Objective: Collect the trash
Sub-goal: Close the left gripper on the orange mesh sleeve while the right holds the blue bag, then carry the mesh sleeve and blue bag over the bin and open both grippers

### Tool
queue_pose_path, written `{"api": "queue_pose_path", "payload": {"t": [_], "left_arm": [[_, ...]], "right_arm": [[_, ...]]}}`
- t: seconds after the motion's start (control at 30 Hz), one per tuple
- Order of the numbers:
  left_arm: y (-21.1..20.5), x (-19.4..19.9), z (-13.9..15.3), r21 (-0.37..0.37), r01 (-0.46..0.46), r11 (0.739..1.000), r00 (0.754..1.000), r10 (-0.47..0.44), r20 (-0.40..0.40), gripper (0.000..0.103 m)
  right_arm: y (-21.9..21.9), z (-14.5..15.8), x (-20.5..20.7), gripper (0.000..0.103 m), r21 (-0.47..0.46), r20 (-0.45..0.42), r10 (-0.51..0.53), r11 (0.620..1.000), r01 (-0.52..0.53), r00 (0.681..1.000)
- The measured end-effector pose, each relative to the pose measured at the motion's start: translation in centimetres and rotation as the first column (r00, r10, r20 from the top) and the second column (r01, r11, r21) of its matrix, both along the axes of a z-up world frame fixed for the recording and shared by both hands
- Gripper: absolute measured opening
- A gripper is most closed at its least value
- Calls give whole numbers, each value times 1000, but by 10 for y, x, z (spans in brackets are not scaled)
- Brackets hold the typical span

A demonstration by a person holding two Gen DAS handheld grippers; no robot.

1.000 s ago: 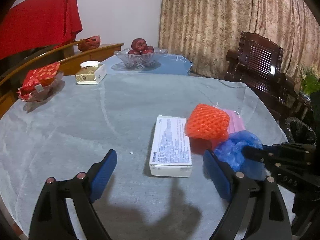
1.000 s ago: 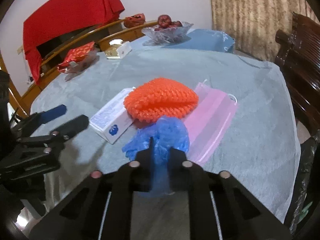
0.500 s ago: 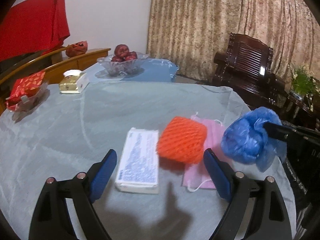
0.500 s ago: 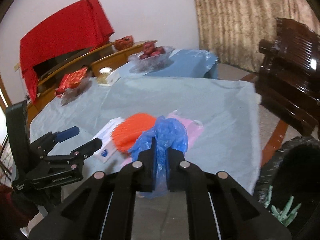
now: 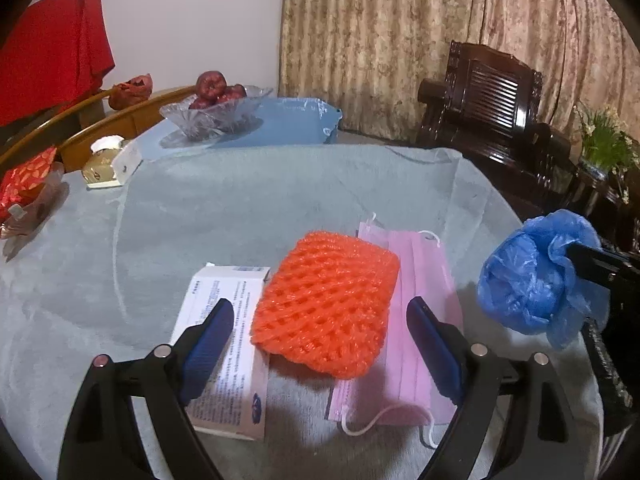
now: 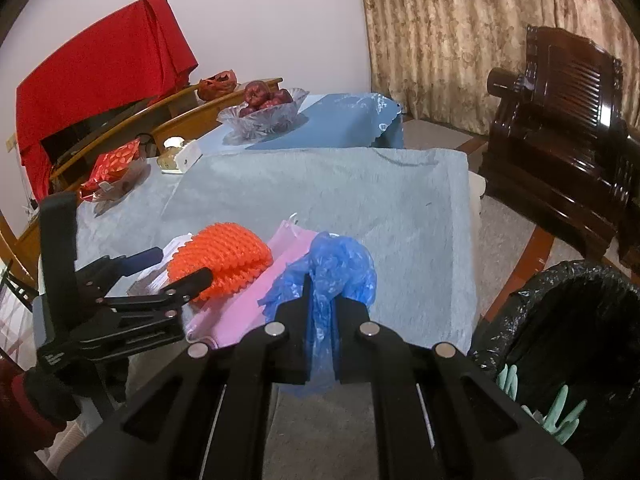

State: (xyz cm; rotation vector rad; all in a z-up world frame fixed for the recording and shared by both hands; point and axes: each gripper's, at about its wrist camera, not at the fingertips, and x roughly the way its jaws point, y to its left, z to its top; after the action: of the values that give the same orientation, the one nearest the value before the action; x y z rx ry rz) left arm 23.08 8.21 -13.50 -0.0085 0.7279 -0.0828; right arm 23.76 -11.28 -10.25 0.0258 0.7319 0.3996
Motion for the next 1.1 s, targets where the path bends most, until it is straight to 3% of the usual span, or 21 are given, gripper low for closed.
{"api": "queue_pose_path", "payload": {"t": [0.1,0.17,0.27,0.47,1.1], "left_arm": [[-2,4,-6,0,0,1000,1000,0,-22,81],[-3,5,-9,-8,10,1000,999,-11,-39,66],[-4,7,-12,-26,27,999,998,-28,-55,52],[-5,0,-1,-41,37,998,999,-38,-32,34],[-41,-40,75,-63,100,993,991,-94,94,31]], "right_arm": [[1,-2,1,6,0,-4,4,1000,-4,1000],[2,-3,1,6,0,-6,8,1000,-8,1000],[3,-2,1,6,-4,-5,12,1000,-12,1000],[2,3,-2,6,6,3,12,1000,-12,1000],[-30,59,-34,6,50,112,-40,998,34,993]]}}
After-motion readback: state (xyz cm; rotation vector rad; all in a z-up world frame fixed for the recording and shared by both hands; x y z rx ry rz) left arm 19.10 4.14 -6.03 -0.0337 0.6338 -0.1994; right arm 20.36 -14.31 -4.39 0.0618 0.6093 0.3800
